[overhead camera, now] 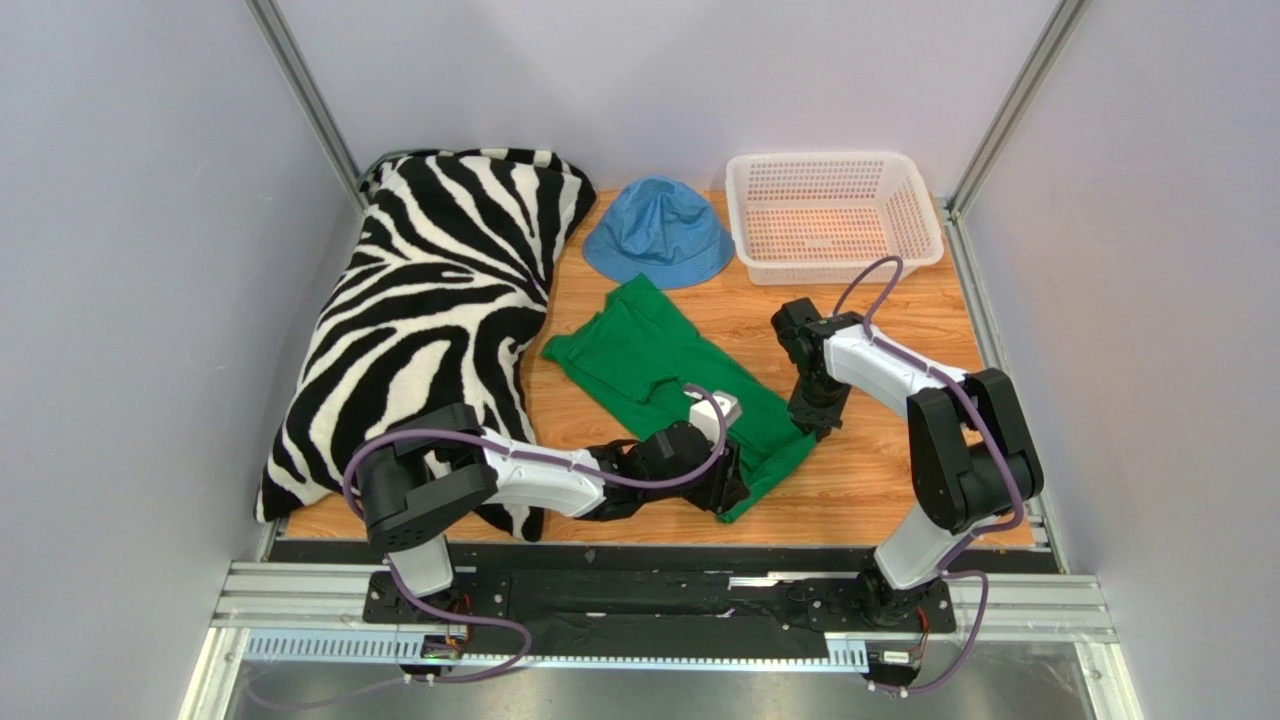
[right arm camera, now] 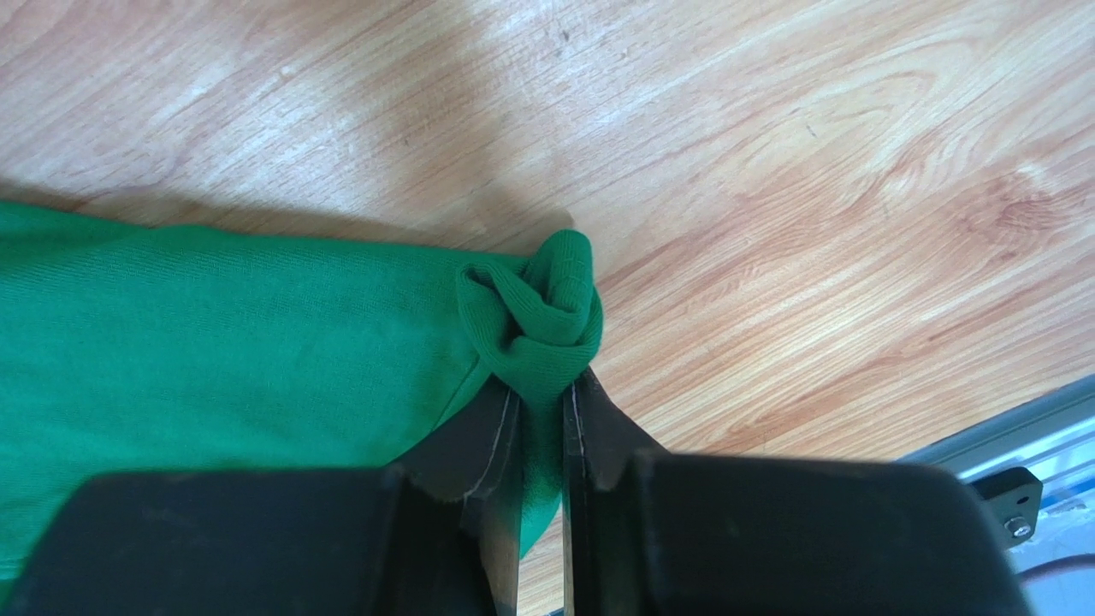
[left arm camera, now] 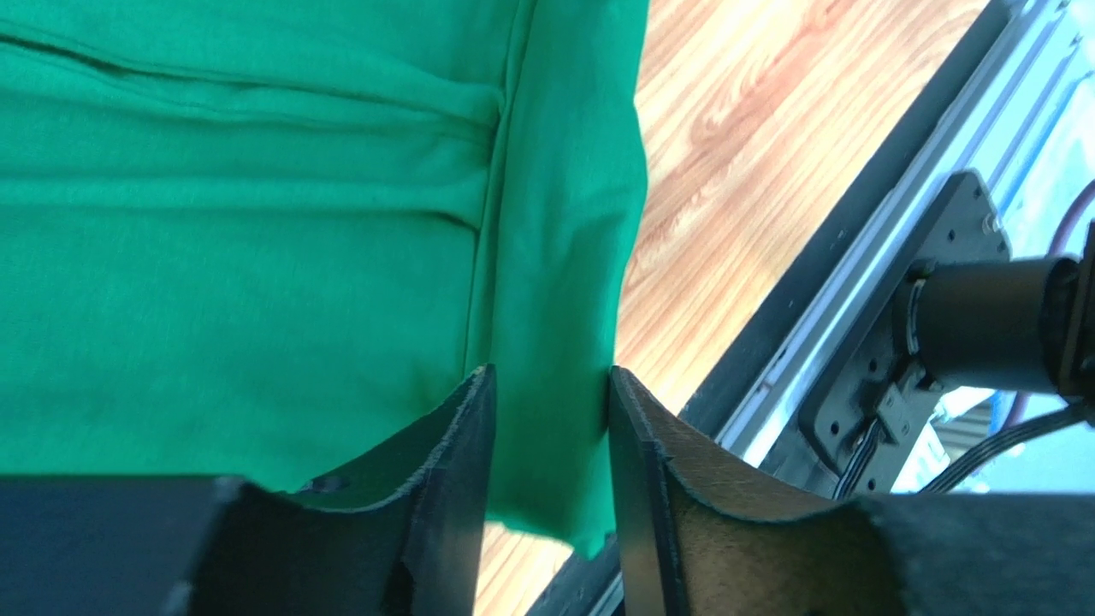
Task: Roll the t-shirts
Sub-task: Roll the arm.
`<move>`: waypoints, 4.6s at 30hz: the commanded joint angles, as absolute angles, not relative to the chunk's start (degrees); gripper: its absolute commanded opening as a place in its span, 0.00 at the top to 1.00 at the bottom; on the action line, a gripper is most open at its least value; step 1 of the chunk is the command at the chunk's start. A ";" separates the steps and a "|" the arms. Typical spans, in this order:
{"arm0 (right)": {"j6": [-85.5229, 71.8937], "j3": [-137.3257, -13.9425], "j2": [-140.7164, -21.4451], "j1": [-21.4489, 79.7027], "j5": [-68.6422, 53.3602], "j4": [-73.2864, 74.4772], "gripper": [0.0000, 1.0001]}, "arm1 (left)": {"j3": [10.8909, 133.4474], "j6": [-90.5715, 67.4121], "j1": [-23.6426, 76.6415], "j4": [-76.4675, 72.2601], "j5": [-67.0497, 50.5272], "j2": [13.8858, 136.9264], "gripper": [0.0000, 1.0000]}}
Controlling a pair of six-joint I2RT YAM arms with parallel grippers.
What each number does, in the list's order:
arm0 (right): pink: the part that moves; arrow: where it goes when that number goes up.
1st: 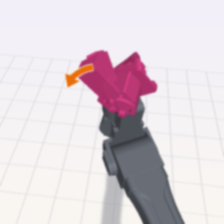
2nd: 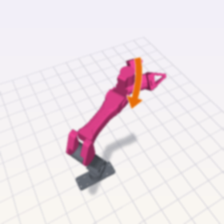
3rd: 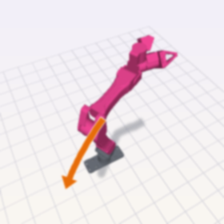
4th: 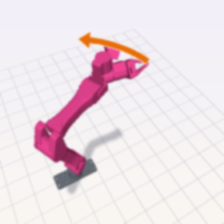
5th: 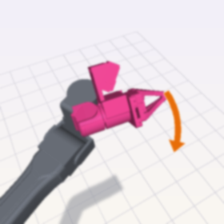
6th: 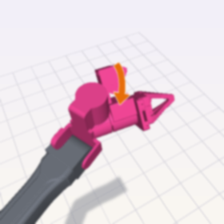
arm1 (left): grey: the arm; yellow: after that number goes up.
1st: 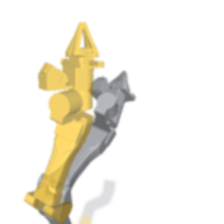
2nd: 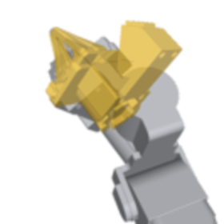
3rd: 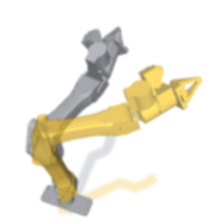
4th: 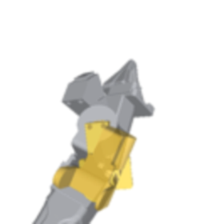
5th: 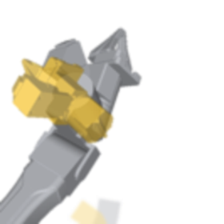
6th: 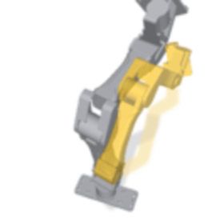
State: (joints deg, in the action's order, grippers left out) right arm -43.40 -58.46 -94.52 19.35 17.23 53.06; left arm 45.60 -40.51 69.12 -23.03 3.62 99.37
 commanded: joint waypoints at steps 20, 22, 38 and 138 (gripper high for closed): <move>-44.91 -63.19 -97.56 19.25 19.86 55.99 1.00 | 53.08 -36.38 73.65 -8.79 4.83 99.66 0.43; -45.00 -63.28 -97.82 19.25 19.95 56.07 1.00 | 53.17 -36.74 73.83 -8.44 5.36 100.28 0.43; -45.79 -64.42 -98.70 19.34 20.21 57.30 1.00 | 52.83 -40.87 74.36 -7.38 6.68 101.52 0.89; -47.90 -34.28 -66.27 25.49 4.04 29.09 0.89 | 41.31 -50.81 66.09 -19.78 -11.08 96.51 0.62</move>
State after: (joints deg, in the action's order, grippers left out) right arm -47.79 -32.36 -65.52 25.12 3.09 30.48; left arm 40.05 -55.42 65.63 -26.09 -11.68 99.98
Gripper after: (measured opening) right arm 0.111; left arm 0.374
